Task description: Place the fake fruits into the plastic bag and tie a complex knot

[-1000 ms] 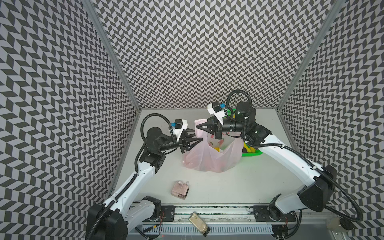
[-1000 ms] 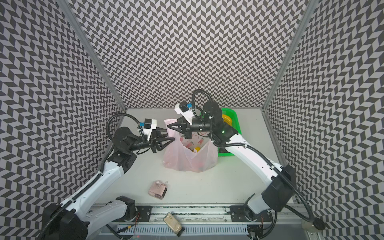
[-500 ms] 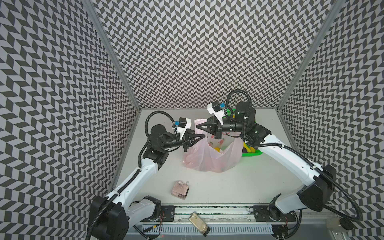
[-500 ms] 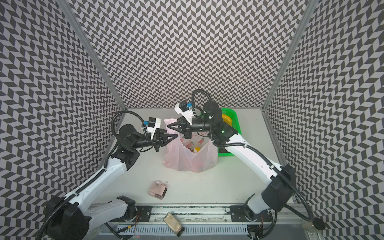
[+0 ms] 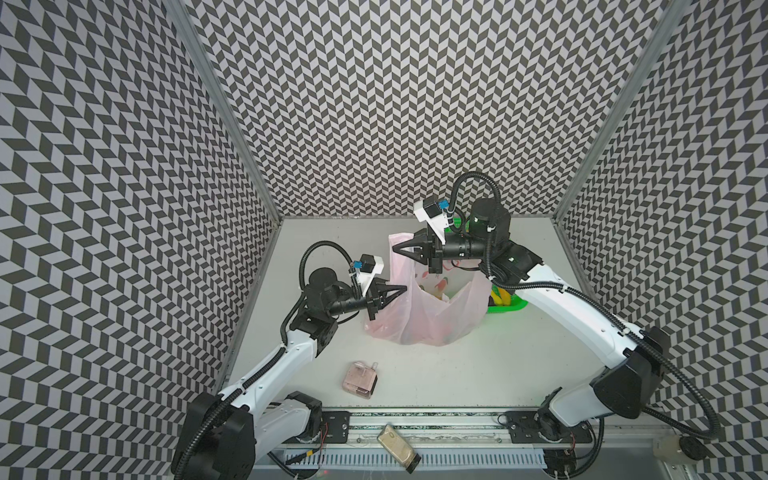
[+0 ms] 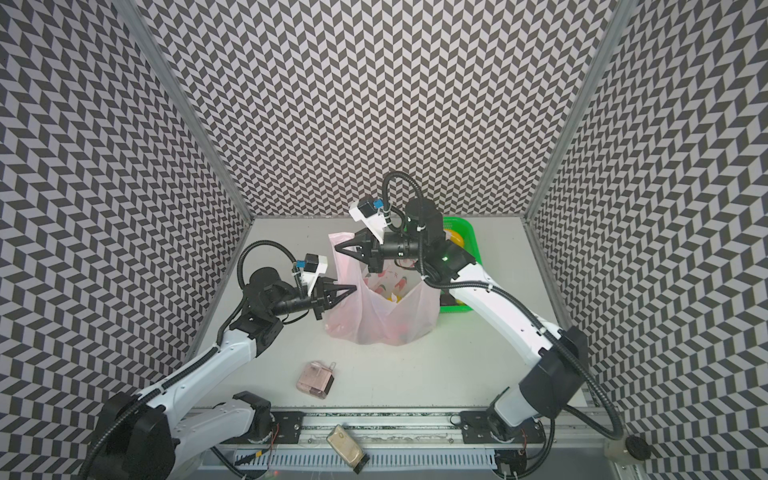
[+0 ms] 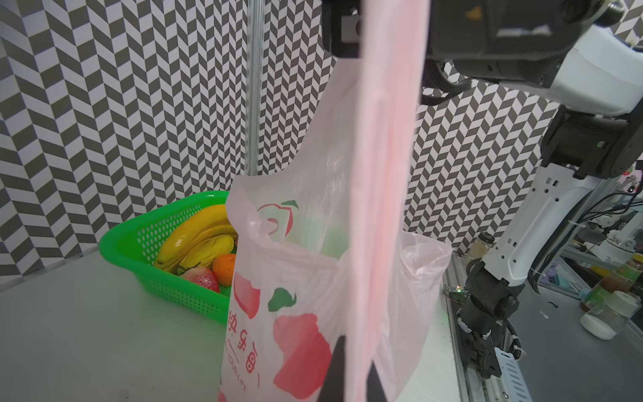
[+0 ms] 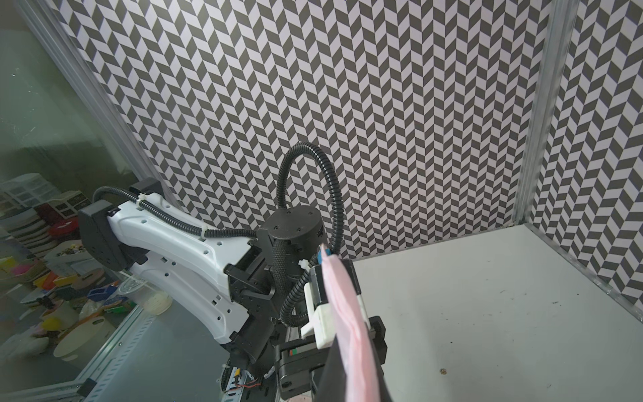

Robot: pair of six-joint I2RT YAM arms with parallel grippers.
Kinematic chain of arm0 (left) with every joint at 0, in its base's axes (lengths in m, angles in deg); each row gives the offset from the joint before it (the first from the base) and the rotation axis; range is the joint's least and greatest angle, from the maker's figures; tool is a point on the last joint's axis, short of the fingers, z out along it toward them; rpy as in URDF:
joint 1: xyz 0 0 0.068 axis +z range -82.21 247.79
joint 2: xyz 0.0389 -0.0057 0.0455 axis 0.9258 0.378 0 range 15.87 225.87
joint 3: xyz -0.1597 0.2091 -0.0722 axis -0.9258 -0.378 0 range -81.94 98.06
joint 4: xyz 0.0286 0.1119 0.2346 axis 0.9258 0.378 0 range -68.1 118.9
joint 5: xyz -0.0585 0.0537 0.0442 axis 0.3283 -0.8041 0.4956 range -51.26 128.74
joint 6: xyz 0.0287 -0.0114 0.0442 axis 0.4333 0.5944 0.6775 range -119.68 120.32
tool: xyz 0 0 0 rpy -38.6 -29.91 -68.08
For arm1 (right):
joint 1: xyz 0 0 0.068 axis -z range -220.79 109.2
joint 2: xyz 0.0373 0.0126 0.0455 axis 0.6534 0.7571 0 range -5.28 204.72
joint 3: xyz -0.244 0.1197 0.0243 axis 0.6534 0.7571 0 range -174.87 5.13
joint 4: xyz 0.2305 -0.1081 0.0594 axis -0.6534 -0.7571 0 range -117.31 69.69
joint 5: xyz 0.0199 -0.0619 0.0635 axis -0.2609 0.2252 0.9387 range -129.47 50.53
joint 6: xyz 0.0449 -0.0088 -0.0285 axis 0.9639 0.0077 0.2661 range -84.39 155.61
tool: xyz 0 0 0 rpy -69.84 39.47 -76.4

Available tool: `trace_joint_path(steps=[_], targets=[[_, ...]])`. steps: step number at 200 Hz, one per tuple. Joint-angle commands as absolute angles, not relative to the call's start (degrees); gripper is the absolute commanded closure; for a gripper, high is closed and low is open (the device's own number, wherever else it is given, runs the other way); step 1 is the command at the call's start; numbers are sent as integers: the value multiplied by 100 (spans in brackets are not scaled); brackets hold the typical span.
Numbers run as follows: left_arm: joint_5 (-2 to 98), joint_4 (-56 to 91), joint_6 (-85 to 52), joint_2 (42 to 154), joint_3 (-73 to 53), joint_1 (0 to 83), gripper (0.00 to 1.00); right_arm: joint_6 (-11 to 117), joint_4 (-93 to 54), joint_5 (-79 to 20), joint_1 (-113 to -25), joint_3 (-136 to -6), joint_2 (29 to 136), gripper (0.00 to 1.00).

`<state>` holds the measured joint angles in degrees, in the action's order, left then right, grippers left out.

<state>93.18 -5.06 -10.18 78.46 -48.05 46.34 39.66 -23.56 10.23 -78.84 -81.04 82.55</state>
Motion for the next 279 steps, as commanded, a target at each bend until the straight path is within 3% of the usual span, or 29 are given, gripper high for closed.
trace_joint_path(steps=[1, 13, 37, 66, 93, 137, 171, 231, 279], targets=[[9263, -653, -1232, 7879, -5027, 4588, 99, 4056, -1581, 1028, -7816, -8487, 8199, 100], [9218, -653, -1243, 7876, -4986, 4588, 100, 4068, -1613, 1046, -7809, -8512, 8201, 98], [9091, -530, -1234, 7880, -4853, 4605, 100, 4111, -1756, 1041, -7700, -8651, 8133, 71], [9049, -521, -1382, 7948, -4775, 4753, 100, 3960, -2231, 1081, -7507, -8982, 7863, 48], [9066, -544, -1454, 8017, -4731, 4927, 100, 4046, -2173, 1092, -7043, -8736, 7247, 35], [9103, -564, -1511, 8055, -4705, 5109, 100, 4621, -1595, 753, -5502, -7105, 5773, 15], [9133, -612, -1546, 8127, -4689, 5167, 100, 5223, -1175, 663, -4784, -5758, 5182, 15], [9272, -697, -1601, 8222, -4646, 5228, 100, 6247, 165, 1469, -4903, -3889, 4651, 26], [9295, -728, -1664, 8264, -4632, 5246, 100, 5944, 10, 1656, -5232, -3919, 5044, 51]])
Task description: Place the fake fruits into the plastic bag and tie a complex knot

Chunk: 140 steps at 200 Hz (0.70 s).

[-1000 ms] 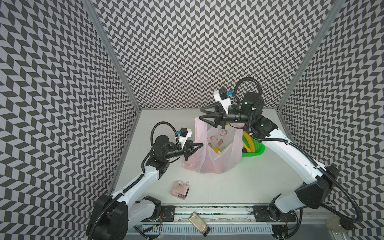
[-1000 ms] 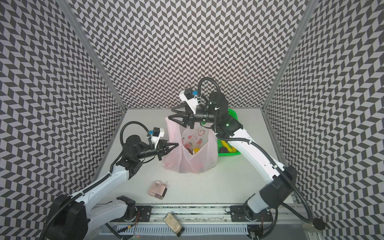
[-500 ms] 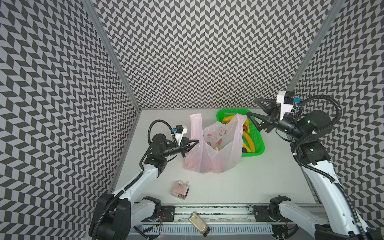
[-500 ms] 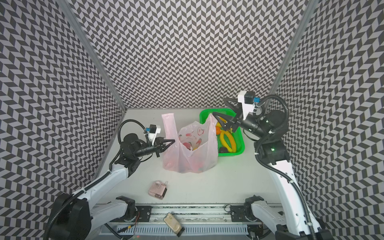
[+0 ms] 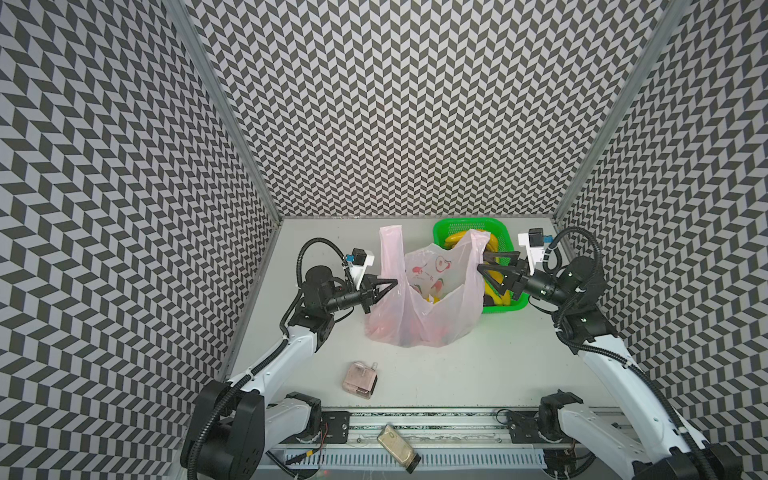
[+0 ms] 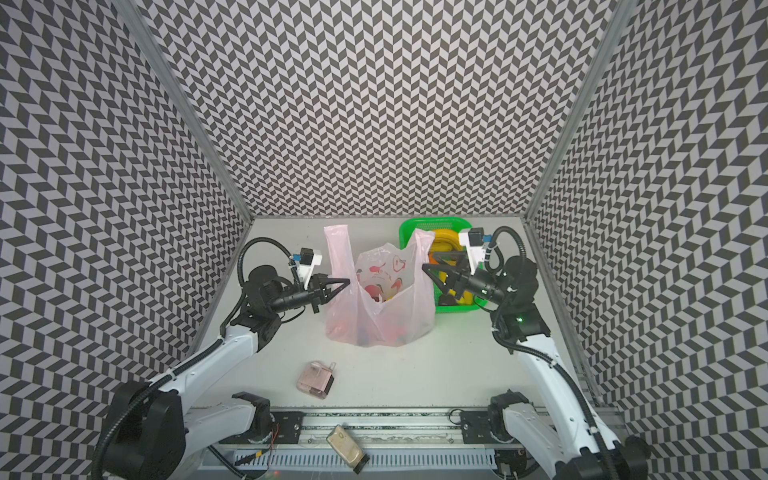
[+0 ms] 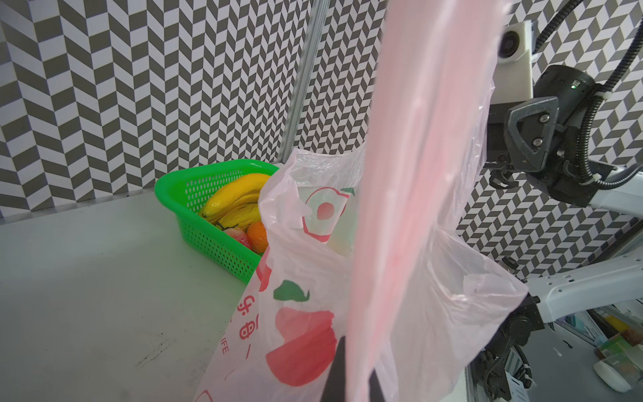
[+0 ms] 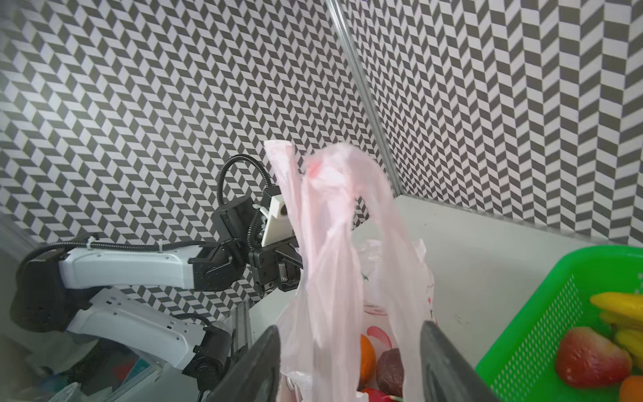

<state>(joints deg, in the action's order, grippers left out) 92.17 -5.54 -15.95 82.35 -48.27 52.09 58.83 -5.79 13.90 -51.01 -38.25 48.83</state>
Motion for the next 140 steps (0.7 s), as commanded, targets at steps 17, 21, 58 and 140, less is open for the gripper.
trace_joint_path(steps=[17, 21, 58, 140], targets=[[9280, -691, -1678, 8221, -4613, 5242, 95, 5923, 65, 1674, -5367, -3985, 5145, 69], [9266, -671, -1669, 8203, -4604, 5246, 94, 5902, 54, 1670, -5391, -4014, 5170, 74], [9156, -110, -1473, 7911, -4419, 5336, 61, 5797, 35, 1591, -5546, -4132, 5329, 100], [9069, 1285, -1314, 6627, -3624, 5734, 29, 5605, -171, 1508, -5660, -4189, 5422, 100]])
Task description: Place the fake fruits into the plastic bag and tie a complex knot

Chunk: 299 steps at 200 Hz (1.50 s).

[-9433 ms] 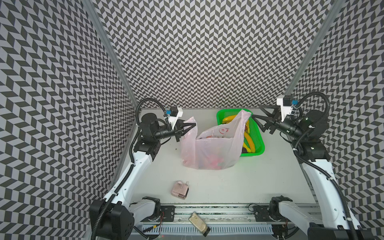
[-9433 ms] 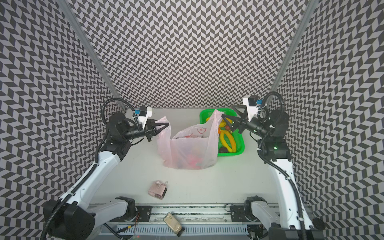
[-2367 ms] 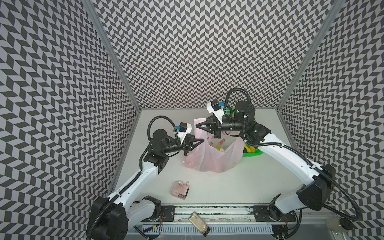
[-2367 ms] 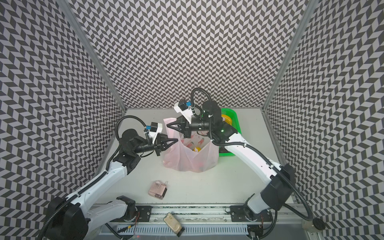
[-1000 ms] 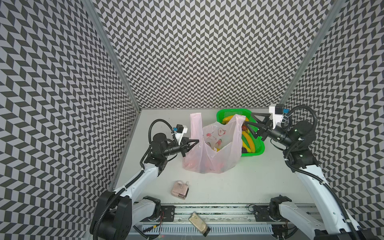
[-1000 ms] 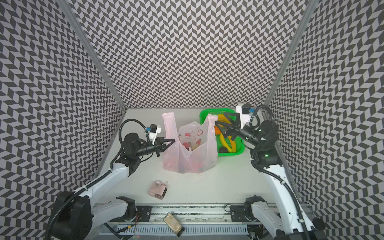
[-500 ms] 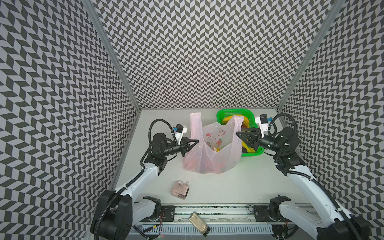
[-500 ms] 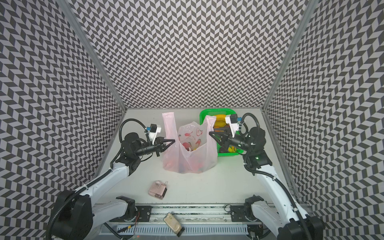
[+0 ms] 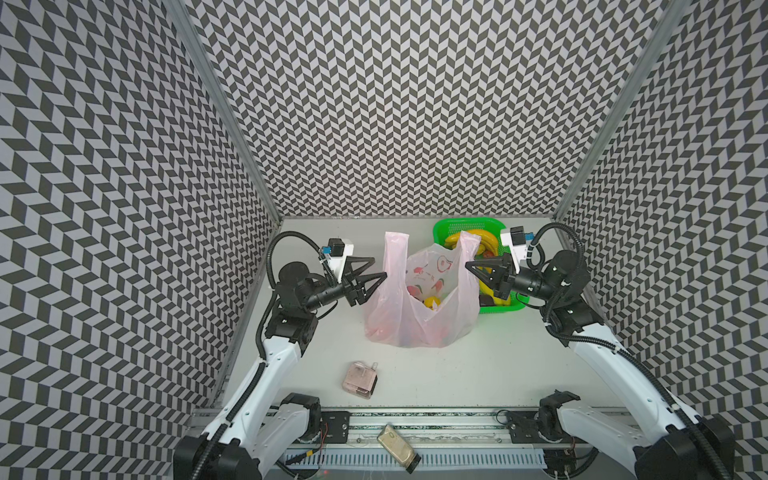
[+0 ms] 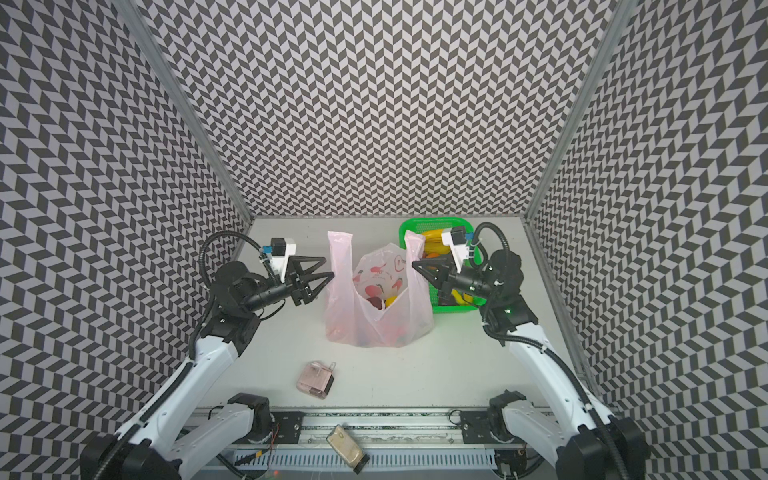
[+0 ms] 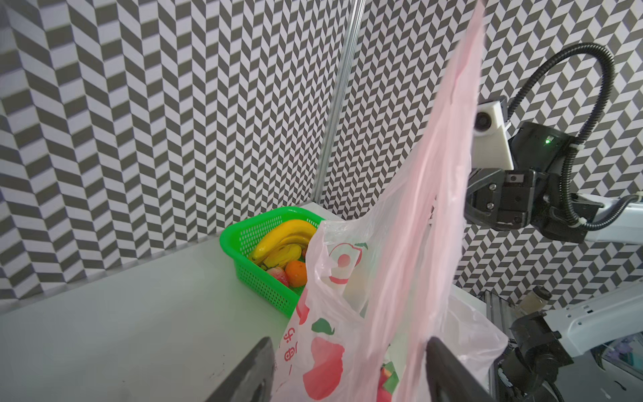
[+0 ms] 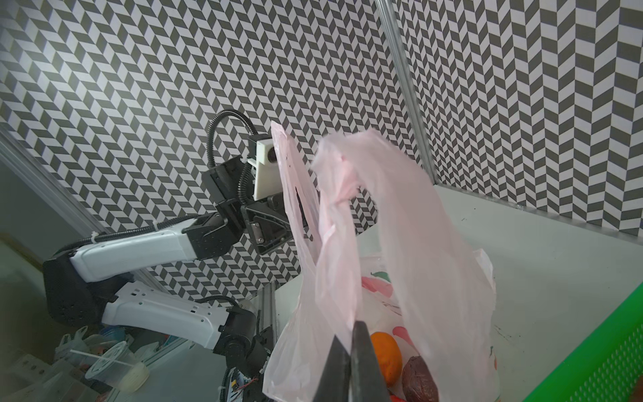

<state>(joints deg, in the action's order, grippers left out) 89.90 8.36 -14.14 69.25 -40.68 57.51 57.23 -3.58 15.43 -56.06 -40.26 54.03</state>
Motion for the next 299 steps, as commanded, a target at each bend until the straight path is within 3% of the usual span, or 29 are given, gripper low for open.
trace_joint_path(steps=[1, 27, 54, 91, 154, 211, 237, 299], targets=[[9086, 1289, -1313, 6621, -3602, 5729, 29, 5603, -174, 1506, -5656, -4189, 5422, 100], [9068, 1637, -1074, 6464, -3085, 5210, 29, 5547, -211, 1494, -5662, -4181, 5418, 100], [8446, 1764, -756, 6506, -2723, 3882, 27, 5482, -247, 1507, -5677, -4179, 5414, 100], [7783, 1685, -591, 7526, -1900, 2525, 27, 5371, -306, 1511, -5697, -4146, 5414, 100], [7160, 1959, -133, 9204, -662, 2469, 20, 5278, -337, 1545, -5709, -4104, 5353, 100], [7422, 1732, -91, 9751, -320, 2705, 20, 5183, -423, 1598, -5714, -4097, 5347, 100], [7798, 1666, -124, 9880, -340, 2710, 26, 5197, -376, 1630, -5714, -4102, 5387, 100], [8361, 1397, -178, 9820, -486, 2719, 63, 5239, -309, 1651, -5723, -4154, 5462, 100]])
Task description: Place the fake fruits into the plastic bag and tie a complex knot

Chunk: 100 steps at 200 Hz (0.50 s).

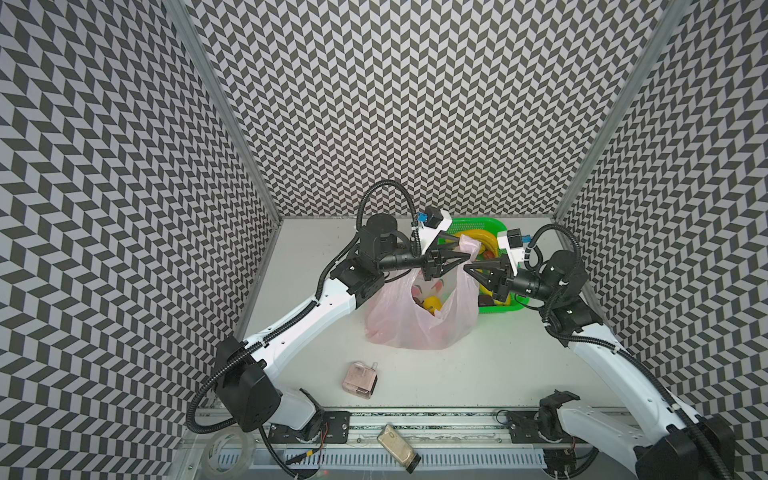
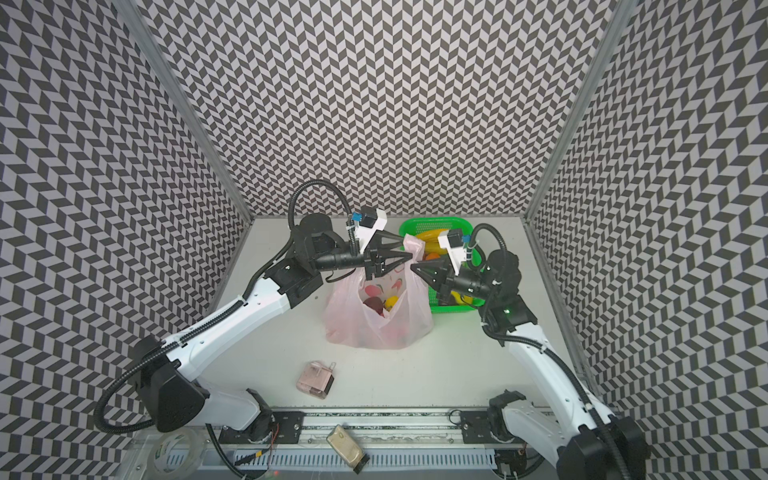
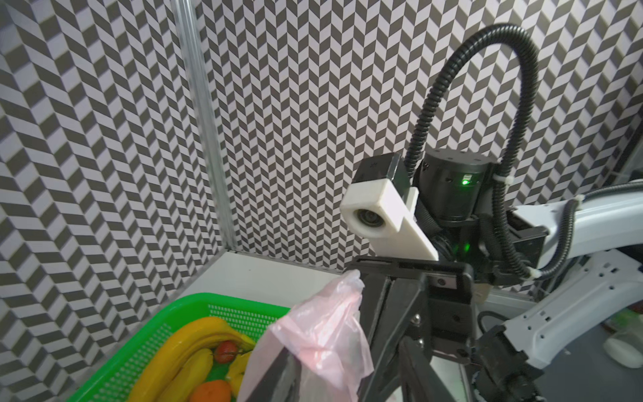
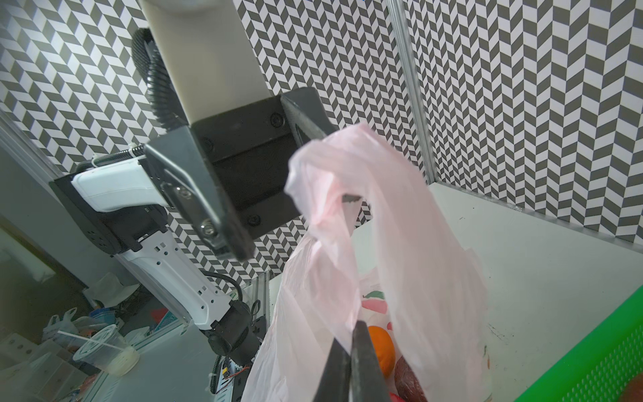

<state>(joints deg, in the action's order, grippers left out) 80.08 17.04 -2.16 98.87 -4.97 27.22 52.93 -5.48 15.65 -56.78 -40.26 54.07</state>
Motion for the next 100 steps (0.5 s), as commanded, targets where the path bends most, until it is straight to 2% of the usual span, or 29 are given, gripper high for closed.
trace_joint_path(steps=[1, 28, 61, 69, 81, 100], targets=[[8367, 1394, -183, 9821, -486, 2719, 64, 5239, -309, 1652, -5723, -4159, 5464, 100], [8410, 1362, -214, 9856, -426, 2727, 76, 5196, -343, 1757, -5730, -4217, 5497, 100], [8266, 1455, -176, 9918, -410, 2745, 85, 5169, -295, 1834, -5732, -4248, 5463, 100], [8206, 1469, -184, 9918, -416, 2752, 83, 5174, -276, 1844, -5738, -4238, 5458, 100], [8118, 1469, -196, 9917, -433, 2754, 71, 5182, -240, 1867, -5741, -4229, 5440, 100], [8097, 1461, -222, 9955, -435, 2754, 69, 5186, -230, 1872, -5770, -4220, 5440, 100]])
